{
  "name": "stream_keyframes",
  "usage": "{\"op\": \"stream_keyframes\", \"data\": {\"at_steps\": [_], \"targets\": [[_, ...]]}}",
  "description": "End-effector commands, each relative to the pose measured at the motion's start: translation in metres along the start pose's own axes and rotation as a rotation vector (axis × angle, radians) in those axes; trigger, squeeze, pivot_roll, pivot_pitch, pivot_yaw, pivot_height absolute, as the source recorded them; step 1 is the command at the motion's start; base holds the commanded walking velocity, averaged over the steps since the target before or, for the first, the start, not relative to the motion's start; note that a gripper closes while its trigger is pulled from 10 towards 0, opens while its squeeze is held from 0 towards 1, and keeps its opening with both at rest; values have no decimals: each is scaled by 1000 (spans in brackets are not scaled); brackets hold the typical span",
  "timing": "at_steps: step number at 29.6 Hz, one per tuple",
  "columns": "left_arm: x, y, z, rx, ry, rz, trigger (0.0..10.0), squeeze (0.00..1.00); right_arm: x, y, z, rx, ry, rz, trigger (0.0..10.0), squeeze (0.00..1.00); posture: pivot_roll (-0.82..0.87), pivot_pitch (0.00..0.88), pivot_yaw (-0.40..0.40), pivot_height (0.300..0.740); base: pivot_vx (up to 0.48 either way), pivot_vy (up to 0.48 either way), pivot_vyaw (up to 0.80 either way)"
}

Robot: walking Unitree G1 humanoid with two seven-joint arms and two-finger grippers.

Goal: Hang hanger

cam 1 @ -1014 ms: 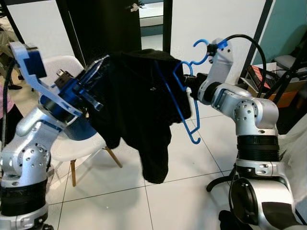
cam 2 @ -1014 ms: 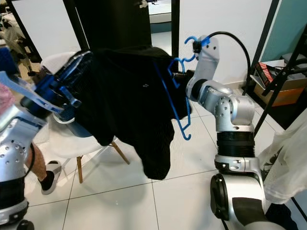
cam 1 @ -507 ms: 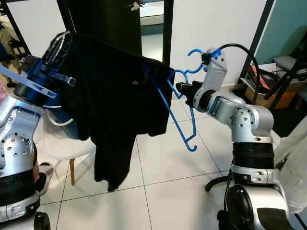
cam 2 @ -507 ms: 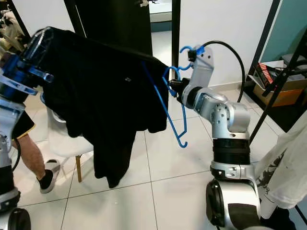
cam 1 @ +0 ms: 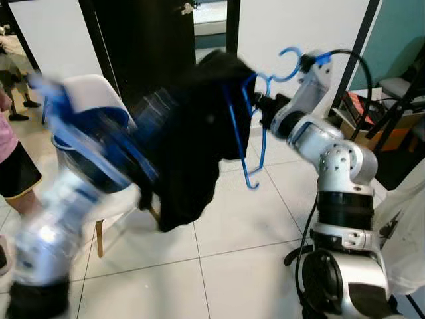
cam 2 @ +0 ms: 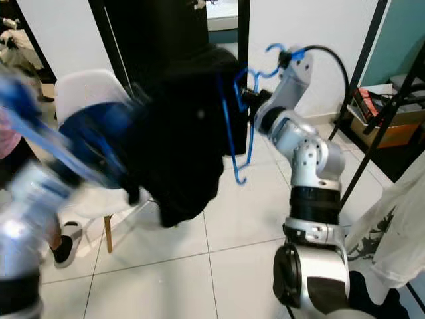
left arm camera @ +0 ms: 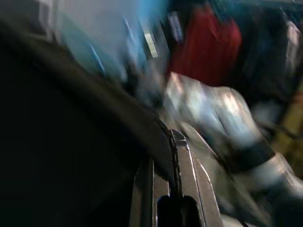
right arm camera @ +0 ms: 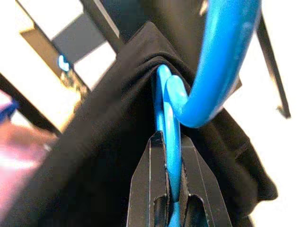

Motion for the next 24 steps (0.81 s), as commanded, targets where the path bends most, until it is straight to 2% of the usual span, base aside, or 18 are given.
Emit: {"op": "stream_keyframes", "data": {"at_steps": [1,2,3,4,5,8,9,10,11,12,13,15,17,20,21,22,23,24], "targets": [[6,12,5,-68,13,21,0,0,7,0,1,-8,49,40,10000,0,-66,0,-8,740,0,0,0],[6,12,5,-68,13,21,0,0,7,0,1,-8,49,40,10000,0,-66,0,-8,740,0,0,0],[-7,23,5,-121,-34,-5,0,0,9,-1,1,4,64,69,10000,0,-65,0,-4,740,0,0,0],[-7,23,5,-121,-34,-5,0,0,9,-1,1,4,64,69,10000,0,-65,0,-4,740,0,0,0],[-19,30,5,-153,-84,-20,0,0,11,-4,2,24,73,84,10000,0,-69,0,-3,740,0,0,0],[-29,35,5,-175,-123,-28,0,0,12,-7,2,42,79,90,10000,0,-69,0,-3,740,0,0,0],[-38,39,8,-181,-153,-26,0,0,11,-15,1,91,69,34,10000,0,-74,0,0,740,0,0,0],[-42,40,13,-165,-163,-21,0,0,8,-23,0,141,48,-69,10000,0,-76,0,0,740,0,0,0],[-42,40,13,-165,-163,-21,0,0,8,-23,0,141,48,-69,10000,0,-76,0,0,740,0,0,0],[-45,41,16,-153,-167,-16,0,0,4,-28,-1,177,33,-142,10000,0,-79,0,1,740,0,0,0],[-45,41,16,-153,-167,-16,0,0,4,-28,-1,177,33,-142,10000,0,-79,0,1,740,0,0,0],[-47,40,20,-132,-167,-6,0,0,3,-34,-3,229,26,-198,10000,0,-79,0,1,740,0,0,0],[-47,35,28,-76,-155,13,0,0,3,-47,-8,317,33,-263,10000,0,-78,0,2,740,0,0,0],[-47,32,30,-48,-149,20,0,0,3,-51,-10,347,33,-287,10000,0,-77,0,2,740,0,0,0],[-45,25,32,-3,-150,50,2549,0,2,-56,-13,388,30,-335,10000,0,-77,0,3,740,0,0,0],[-45,25,32,-3,-150,50,2549,0,2,-56,-13,388,30,-335,10000,0,-77,0,3,740,0,0,0],[-41,15,32,50,-147,88,7765,0,0,-58,-17,420,24,-390,10000,0,-76,0,2,740,0,0,0],[-36,3,30,102,-143,126,10000,0,-1,-58,-20,440,18,-441,10000,0,-75,0,2,740,0,0,0]]}}
Point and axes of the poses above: a point about 5 cm out from each wrist's last joint towards the gripper, its own z axis pointing out of the wrist towards the gripper, its own x axis along the axis of the wrist's last joint, y = z × x, the point moved 3 cm from there along z, pointing out of the wrist towards the gripper, and after that the axes turned 14 degrees about z, right-handed, at the moved point
